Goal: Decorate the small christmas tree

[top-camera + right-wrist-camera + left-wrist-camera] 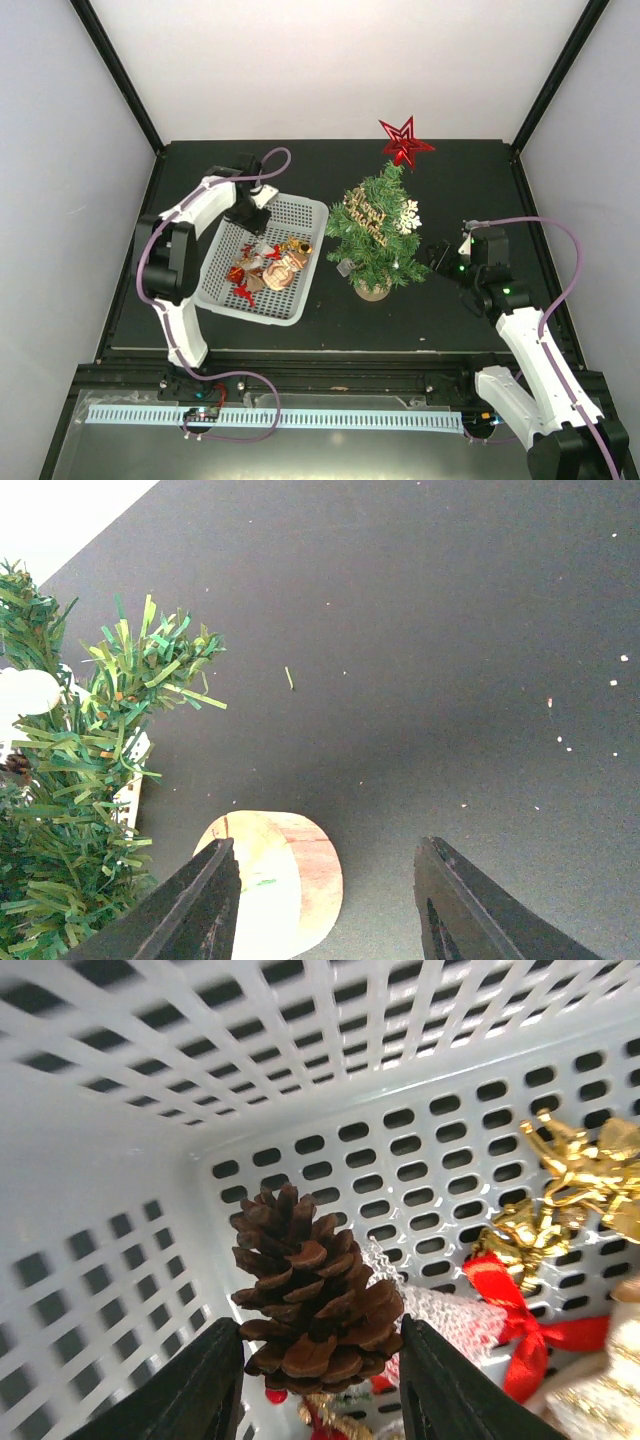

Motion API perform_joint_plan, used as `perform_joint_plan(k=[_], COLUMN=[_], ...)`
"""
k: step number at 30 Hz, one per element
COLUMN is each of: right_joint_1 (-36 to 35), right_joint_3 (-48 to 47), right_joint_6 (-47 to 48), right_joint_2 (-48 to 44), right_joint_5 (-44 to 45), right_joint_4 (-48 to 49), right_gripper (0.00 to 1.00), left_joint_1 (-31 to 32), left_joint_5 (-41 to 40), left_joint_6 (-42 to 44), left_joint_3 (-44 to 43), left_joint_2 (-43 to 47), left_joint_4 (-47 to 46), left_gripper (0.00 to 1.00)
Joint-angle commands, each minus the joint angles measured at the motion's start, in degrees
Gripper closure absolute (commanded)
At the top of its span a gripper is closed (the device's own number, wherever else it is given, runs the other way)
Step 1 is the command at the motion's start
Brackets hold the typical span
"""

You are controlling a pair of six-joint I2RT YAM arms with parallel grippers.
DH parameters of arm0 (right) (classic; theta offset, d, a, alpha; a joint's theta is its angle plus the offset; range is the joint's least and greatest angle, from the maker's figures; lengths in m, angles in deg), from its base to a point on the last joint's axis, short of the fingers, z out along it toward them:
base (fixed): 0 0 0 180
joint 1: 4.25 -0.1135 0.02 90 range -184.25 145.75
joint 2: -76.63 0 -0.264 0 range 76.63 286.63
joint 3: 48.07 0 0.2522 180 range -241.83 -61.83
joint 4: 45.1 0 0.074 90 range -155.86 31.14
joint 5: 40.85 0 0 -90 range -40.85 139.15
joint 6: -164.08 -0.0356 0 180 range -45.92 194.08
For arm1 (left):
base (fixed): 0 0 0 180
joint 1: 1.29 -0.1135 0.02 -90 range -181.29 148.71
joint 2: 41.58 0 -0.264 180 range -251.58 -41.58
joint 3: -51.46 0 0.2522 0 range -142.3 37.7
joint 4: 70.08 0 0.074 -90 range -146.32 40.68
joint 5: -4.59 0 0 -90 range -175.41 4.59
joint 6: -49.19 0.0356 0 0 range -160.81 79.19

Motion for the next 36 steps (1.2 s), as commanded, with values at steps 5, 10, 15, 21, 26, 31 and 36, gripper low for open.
perform_joint_plan(k=[5,10,15,21,26,31,36], right_joint_1=[0.3,0.3,0.3,0.3,0.3,0.3,0.3], right_joint_3=[0.1,0.2,0.3,-0.7,-1.0,-0.6,-0.8], right_joint_6=[0.6,0.5,0.6,0.8,0.7,0.6,0.6], right_joint_2=[-0.5,-0.6,-0.5,0.5,0.4,0.6,1.1], right_joint_5=[-0.2,-0.2,0.0,0.9,2.6,3.4,3.1], right_joint_4=[0.7,0.7,0.9,0.1,-0.4,-0.6,-0.7], right_gripper=[0.51,0.51,0.51,0.51,0.51,0.51,0.51], left_joint_1=[-0.6,-0.4,1.6,10.4,15.9,21.4,24.9], left_joint_5=[6.2,13.1,18.5,17.9,19.8,21.5,19.7], left_joint_6=[0.2,0.9,1.8,4.7,5.2,6.1,5.6], left_joint_3=[-5.8,-6.3,-5.7,-2.0,0.7,0.4,2.8], left_joint_2=[9.3,14.8,22.2,32.1,40.5,44.4,44.9], left_joint_4=[5.2,8.9,11.6,11.4,7.6,7.3,5.1], left_gripper=[0.58,0.58,0.57,0.57,0.56,0.55,0.56])
